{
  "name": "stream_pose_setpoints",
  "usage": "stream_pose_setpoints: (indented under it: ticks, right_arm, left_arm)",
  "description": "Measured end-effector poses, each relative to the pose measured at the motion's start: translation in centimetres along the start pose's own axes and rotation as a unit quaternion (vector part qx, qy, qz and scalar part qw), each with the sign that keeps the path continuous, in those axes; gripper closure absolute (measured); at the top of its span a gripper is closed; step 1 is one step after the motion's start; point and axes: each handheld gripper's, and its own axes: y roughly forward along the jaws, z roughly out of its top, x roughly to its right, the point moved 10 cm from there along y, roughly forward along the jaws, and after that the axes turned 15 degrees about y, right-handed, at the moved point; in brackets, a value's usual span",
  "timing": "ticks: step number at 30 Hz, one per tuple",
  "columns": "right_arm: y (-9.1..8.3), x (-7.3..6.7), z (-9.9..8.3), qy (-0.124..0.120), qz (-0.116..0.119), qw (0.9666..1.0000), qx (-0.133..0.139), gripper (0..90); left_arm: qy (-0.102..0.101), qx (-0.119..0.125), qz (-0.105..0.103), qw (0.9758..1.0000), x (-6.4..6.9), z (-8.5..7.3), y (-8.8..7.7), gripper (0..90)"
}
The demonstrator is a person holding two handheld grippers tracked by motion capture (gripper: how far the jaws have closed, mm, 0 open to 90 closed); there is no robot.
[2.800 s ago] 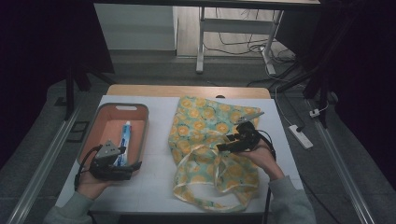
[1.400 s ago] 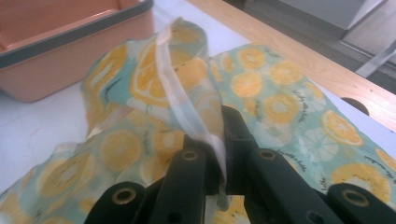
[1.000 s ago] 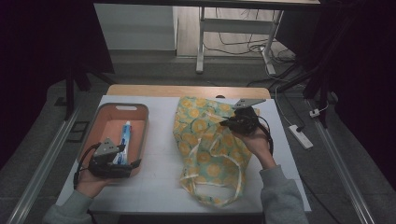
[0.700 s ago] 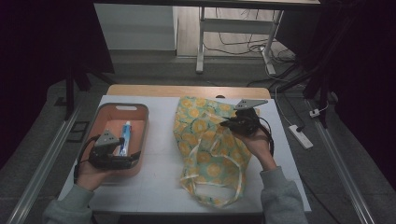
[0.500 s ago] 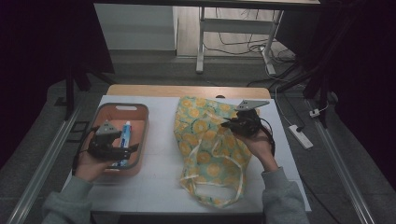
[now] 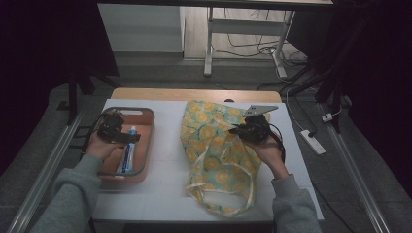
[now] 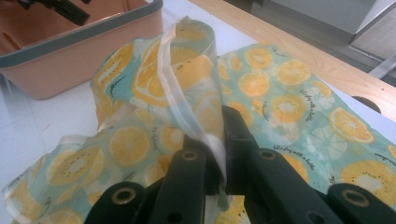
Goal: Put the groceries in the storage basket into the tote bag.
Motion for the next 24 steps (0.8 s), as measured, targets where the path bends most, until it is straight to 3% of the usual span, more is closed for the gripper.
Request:
stream_pose_setpoints:
  ticks: [6,12,14,17,20,24]
  right_arm:
    - [0.0,0.1,-0.1,0.001,0.0,1.0,-0.001,86.8]
    - [0.0,0.0,-0.1,-0.001,0.0,1.0,-0.001,86.8]
    - [0.0,0.1,-0.2,-0.001,-0.001,1.0,-0.002,86.8]
    - [0.0,0.1,-0.2,0.0,0.0,1.0,-0.002,86.8]
    - [0.0,0.2,-0.2,0.001,0.0,1.0,-0.001,86.8]
    - [0.0,0.2,-0.2,0.0,0.0,1.0,0.0,86.8]
  left_arm:
    - [-0.012,-0.039,-0.017,0.999,-0.1,-1.2,1.4,16.8]
    - [-0.018,-0.086,-0.033,0.9956,0.4,-2.5,3.0,16.7]
    - [-0.018,-0.095,-0.029,0.9948,0.4,-2.8,3.4,17.3]
    - [-0.028,-0.11,-0.031,0.993,0.5,-3.3,3.9,21.8]
    - [-0.036,-0.107,-0.039,0.9929,0.7,-3.2,3.8,28.3]
    - [-0.042,-0.114,-0.029,0.9922,0.6,-3.3,3.6,37.6]
